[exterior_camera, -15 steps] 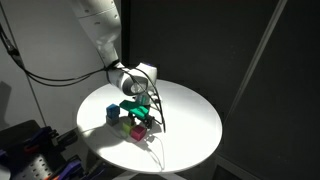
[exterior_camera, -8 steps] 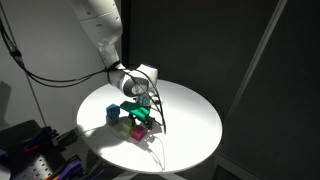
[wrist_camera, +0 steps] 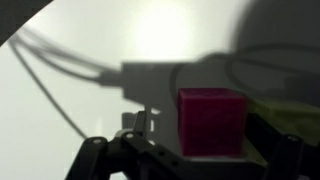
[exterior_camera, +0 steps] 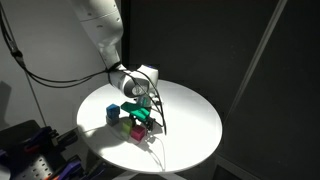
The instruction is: Put the pink block on top the yellow block
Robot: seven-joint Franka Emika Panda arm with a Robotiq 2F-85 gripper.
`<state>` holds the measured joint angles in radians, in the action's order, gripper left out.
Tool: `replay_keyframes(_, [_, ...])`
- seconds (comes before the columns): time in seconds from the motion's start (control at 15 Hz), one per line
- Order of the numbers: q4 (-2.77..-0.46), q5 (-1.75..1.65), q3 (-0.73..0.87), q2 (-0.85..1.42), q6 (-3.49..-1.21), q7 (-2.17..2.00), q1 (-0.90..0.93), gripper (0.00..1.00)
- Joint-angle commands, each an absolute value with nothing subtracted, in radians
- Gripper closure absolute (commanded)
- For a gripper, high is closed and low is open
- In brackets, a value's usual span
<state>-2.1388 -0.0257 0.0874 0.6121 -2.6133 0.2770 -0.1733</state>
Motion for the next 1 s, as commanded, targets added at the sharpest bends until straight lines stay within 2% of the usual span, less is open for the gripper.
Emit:
replay_keyframes(0.0, [-2.12,-0.037,0.078,0.625,-2.621,0.262,-0.188,0.0])
replay_keyframes(0.6, [-2.116,-0.037,0.079,0.635,-2.614,0.259,-0.188,0.0])
replay_keyframes(0.67, [-2.115,-0.036,0.08,0.635,-2.613,0.257,-0.188,0.25])
replay_keyframes(0.73, [-2.114,-0.036,0.08,0.634,-2.612,0.257,-0.188,0.26])
replay_keyframes(0.93, [-2.113,-0.037,0.082,0.635,-2.611,0.253,-0.186,0.51])
